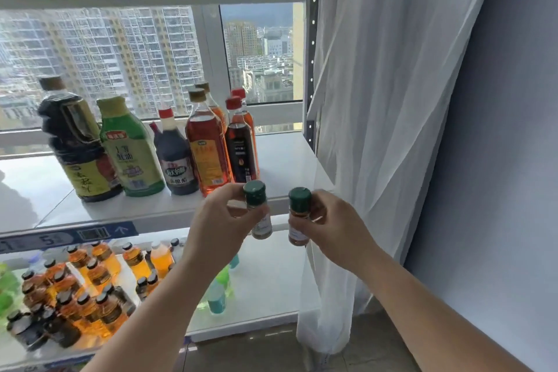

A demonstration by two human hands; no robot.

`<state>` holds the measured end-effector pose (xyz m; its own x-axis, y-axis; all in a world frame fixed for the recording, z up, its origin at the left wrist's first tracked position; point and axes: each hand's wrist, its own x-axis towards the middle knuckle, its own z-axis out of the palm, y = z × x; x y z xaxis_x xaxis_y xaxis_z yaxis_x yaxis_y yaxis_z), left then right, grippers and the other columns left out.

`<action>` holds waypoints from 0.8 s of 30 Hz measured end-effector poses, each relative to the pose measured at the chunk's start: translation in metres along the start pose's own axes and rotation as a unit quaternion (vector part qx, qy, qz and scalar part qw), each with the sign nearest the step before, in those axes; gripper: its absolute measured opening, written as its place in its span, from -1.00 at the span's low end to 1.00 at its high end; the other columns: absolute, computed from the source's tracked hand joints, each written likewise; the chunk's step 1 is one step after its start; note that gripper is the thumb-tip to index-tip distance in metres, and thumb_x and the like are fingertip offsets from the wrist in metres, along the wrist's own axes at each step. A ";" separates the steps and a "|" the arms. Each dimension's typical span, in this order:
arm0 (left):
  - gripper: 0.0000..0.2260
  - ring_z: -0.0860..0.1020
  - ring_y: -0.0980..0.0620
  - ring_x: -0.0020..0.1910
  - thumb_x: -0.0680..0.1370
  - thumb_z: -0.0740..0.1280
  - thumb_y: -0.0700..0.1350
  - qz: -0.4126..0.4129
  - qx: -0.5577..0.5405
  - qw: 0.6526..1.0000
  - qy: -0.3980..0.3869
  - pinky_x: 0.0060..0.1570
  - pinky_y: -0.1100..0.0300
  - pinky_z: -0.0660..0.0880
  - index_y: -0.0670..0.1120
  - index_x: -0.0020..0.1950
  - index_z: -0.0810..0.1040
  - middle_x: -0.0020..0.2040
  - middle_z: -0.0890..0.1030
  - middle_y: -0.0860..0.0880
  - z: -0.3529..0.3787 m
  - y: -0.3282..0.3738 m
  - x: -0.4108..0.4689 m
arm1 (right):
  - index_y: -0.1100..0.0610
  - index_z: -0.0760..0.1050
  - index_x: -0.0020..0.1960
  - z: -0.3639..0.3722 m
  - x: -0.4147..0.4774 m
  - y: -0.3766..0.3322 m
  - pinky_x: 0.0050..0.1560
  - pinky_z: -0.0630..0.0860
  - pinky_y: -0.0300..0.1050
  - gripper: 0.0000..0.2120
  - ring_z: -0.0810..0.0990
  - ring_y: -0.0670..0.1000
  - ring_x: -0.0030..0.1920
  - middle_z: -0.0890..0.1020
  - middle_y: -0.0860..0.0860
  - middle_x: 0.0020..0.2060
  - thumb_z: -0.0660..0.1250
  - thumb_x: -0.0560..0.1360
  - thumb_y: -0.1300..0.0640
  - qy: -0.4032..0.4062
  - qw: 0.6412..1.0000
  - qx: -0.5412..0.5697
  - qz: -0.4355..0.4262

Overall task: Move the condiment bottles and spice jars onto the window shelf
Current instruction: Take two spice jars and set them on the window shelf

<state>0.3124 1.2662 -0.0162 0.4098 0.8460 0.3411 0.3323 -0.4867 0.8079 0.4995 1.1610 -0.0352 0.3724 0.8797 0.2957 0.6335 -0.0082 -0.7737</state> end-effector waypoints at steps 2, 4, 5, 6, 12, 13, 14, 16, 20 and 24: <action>-0.74 0.68 0.25 -0.15 0.45 0.58 0.00 0.004 -0.007 1.000 -0.004 -0.27 0.41 0.54 0.08 0.11 0.67 -0.04 0.72 0.17 -0.001 -0.008 0.024 | -0.07 0.57 0.02 0.007 0.032 0.004 -0.15 0.45 -0.37 -0.84 0.63 -0.21 -0.11 0.66 -0.21 -0.15 0.50 0.49 0.00 0.013 1.000 0.021 0.013; -0.74 0.68 0.26 -0.15 0.45 0.58 0.03 0.012 0.001 1.000 -0.008 -0.24 0.37 0.56 0.11 0.11 0.66 -0.04 0.71 0.19 -0.002 -0.018 0.042 | -0.03 0.59 0.09 0.017 0.061 0.009 -0.10 0.47 -0.31 -0.79 0.64 -0.19 -0.08 0.68 -0.18 -0.10 0.51 0.49 0.01 0.022 0.999 0.030 0.023; -0.74 0.67 0.28 -0.15 0.45 0.57 0.03 0.014 -0.001 1.000 -0.012 -0.25 0.38 0.55 0.11 0.11 0.66 -0.05 0.71 0.20 -0.002 -0.022 0.049 | -0.01 0.60 0.13 0.023 0.075 0.011 -0.06 0.50 -0.26 -0.75 0.65 -0.16 -0.04 0.69 -0.16 -0.07 0.51 0.49 0.00 0.024 0.999 0.034 0.027; -0.74 0.66 0.30 -0.15 0.45 0.57 0.03 0.013 -0.003 1.000 -0.016 -0.26 0.41 0.54 0.12 0.11 0.65 -0.05 0.71 0.20 -0.002 -0.026 0.056 | 0.01 0.60 0.16 0.028 0.090 0.014 -0.02 0.53 -0.22 -0.73 0.66 -0.13 -0.02 0.69 -0.14 -0.04 0.51 0.49 0.00 0.027 0.998 0.037 0.030; -0.72 0.66 0.28 -0.11 0.45 0.57 0.05 0.001 0.006 1.000 -0.023 -0.13 0.28 0.64 0.14 0.13 0.64 -0.02 0.69 0.22 0.002 -0.045 0.086 | 0.05 0.56 0.18 0.048 0.166 0.029 -0.01 0.53 -0.17 -0.70 0.66 -0.07 0.02 0.69 -0.06 0.01 0.51 0.50 0.02 0.029 0.997 0.044 0.062; -0.72 0.66 0.28 -0.11 0.45 0.57 0.06 -0.001 0.009 1.000 -0.022 -0.12 0.26 0.65 0.14 0.13 0.64 -0.01 0.69 0.21 0.003 -0.048 0.090 | 0.06 0.56 0.18 0.051 0.179 0.032 -0.01 0.53 -0.15 -0.69 0.66 -0.04 0.02 0.69 -0.05 0.02 0.51 0.50 0.03 0.026 0.997 0.040 0.067; -0.72 0.66 0.28 -0.11 0.45 0.57 0.07 -0.001 0.014 1.000 -0.019 -0.11 0.26 0.65 0.15 0.13 0.64 -0.01 0.68 0.22 0.003 -0.050 0.094 | 0.08 0.56 0.19 0.053 0.190 0.035 0.01 0.54 -0.11 -0.69 0.66 0.00 0.03 0.69 -0.02 0.03 0.51 0.50 0.04 0.024 0.997 0.034 0.072; -0.72 0.65 0.27 -0.10 0.45 0.56 0.09 0.000 0.021 1.000 -0.014 -0.10 0.26 0.65 0.16 0.13 0.63 0.00 0.68 0.22 0.004 -0.053 0.100 | 0.11 0.56 0.21 0.056 0.211 0.040 0.08 0.57 -0.01 -0.67 0.66 0.07 0.06 0.69 0.02 0.06 0.51 0.50 0.06 0.016 0.996 0.026 0.081; -0.74 0.65 0.26 -0.09 0.46 0.55 0.10 -0.007 0.014 1.000 -0.007 -0.10 0.28 0.65 0.20 0.11 0.61 0.00 0.67 0.22 0.007 -0.057 0.109 | 0.12 0.55 0.23 0.063 0.239 0.046 0.11 0.55 0.00 -0.67 0.63 0.09 0.09 0.66 0.03 0.09 0.50 0.51 0.06 -0.001 0.995 0.015 0.099; -0.74 0.64 0.29 -0.07 0.46 0.55 0.08 -0.003 0.020 1.000 -0.002 -0.11 0.34 0.63 0.28 0.06 0.55 0.01 0.65 0.23 0.011 -0.060 0.114 | 0.13 0.54 0.22 0.073 0.261 0.051 0.08 0.54 -0.02 -0.67 0.62 0.09 0.07 0.65 0.04 0.07 0.50 0.51 0.07 -0.018 0.994 -0.001 0.106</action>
<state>0.3492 1.3895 -0.0309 0.4107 0.8481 0.3348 0.3676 -0.4900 0.7904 0.5796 1.4251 -0.0389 0.4735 0.8744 0.1059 0.5450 -0.1963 -0.8151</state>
